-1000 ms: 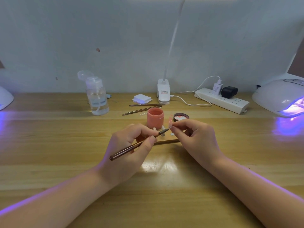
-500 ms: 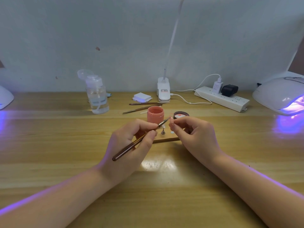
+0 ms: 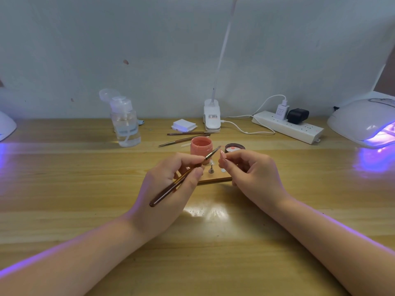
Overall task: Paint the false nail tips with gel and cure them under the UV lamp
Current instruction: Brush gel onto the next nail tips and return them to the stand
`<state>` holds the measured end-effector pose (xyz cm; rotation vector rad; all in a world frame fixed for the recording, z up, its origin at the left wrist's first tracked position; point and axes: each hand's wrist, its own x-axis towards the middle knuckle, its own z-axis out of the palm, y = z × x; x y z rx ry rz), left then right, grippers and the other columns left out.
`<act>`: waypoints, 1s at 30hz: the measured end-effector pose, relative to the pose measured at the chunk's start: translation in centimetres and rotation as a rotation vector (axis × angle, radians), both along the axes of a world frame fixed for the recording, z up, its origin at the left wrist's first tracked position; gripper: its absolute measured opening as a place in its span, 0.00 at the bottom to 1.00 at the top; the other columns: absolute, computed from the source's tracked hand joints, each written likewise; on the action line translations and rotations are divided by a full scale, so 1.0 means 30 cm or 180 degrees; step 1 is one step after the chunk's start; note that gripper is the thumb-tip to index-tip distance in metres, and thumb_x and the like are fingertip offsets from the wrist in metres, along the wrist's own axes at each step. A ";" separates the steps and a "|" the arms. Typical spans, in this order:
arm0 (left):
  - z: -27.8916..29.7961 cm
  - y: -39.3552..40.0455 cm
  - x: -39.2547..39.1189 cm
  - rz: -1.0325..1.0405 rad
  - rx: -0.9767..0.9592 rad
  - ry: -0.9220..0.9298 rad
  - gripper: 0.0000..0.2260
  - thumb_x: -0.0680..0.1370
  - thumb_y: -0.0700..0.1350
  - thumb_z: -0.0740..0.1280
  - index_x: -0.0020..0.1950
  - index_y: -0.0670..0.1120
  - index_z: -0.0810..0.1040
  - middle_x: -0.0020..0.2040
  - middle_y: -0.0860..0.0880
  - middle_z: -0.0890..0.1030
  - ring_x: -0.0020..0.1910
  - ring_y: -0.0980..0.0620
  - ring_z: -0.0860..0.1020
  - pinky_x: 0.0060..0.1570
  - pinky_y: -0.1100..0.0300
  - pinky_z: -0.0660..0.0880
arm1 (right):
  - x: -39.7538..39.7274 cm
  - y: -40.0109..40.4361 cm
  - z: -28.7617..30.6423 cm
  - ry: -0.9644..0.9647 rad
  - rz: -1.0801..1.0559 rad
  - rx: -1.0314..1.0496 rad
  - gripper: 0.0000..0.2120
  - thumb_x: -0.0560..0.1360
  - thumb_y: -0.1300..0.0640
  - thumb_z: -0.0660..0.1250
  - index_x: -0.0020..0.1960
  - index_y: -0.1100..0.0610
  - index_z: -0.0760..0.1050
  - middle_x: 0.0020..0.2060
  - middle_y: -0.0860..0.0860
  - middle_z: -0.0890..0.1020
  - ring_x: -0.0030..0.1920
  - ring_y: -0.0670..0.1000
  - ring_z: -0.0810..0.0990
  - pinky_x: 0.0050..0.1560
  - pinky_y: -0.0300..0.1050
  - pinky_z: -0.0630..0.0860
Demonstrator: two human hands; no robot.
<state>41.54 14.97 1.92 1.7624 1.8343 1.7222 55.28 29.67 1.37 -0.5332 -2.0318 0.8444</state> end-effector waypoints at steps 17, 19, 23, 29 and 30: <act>-0.001 -0.009 0.002 -0.0144 0.0033 -0.0108 0.08 0.75 0.53 0.63 0.50 0.53 0.79 0.44 0.57 0.84 0.45 0.55 0.81 0.46 0.60 0.76 | 0.001 0.018 0.001 0.0179 0.0322 -0.0553 0.07 0.74 0.60 0.71 0.43 0.48 0.82 0.36 0.49 0.84 0.26 0.43 0.76 0.28 0.35 0.73; 0.001 -0.007 0.001 -0.0102 0.0100 -0.0235 0.08 0.76 0.53 0.64 0.51 0.54 0.79 0.45 0.56 0.84 0.45 0.56 0.81 0.46 0.63 0.75 | 0.000 0.020 0.001 0.0178 0.0342 -0.0569 0.06 0.74 0.59 0.71 0.43 0.48 0.82 0.36 0.48 0.85 0.26 0.43 0.76 0.28 0.34 0.73; 0.001 0.002 0.006 -0.0047 0.0029 -0.0273 0.06 0.77 0.49 0.66 0.54 0.56 0.79 0.48 0.57 0.83 0.48 0.55 0.80 0.46 0.65 0.75 | 0.000 0.019 0.000 0.0184 0.0331 -0.0501 0.06 0.74 0.59 0.72 0.43 0.48 0.82 0.36 0.49 0.85 0.26 0.43 0.76 0.28 0.34 0.73; 0.000 -0.008 0.002 -0.0163 -0.0050 -0.0083 0.08 0.75 0.53 0.64 0.50 0.53 0.80 0.46 0.56 0.84 0.47 0.53 0.80 0.46 0.57 0.75 | -0.002 0.018 0.000 0.0209 0.0300 -0.0496 0.06 0.74 0.60 0.72 0.43 0.48 0.82 0.35 0.49 0.84 0.26 0.43 0.76 0.29 0.35 0.73; 0.001 -0.010 0.002 -0.0189 0.0001 -0.0077 0.09 0.75 0.53 0.63 0.49 0.52 0.80 0.45 0.56 0.84 0.46 0.53 0.80 0.46 0.57 0.75 | -0.001 0.018 0.000 0.0203 0.0285 -0.0493 0.07 0.74 0.60 0.72 0.43 0.48 0.82 0.35 0.48 0.84 0.26 0.43 0.76 0.29 0.34 0.73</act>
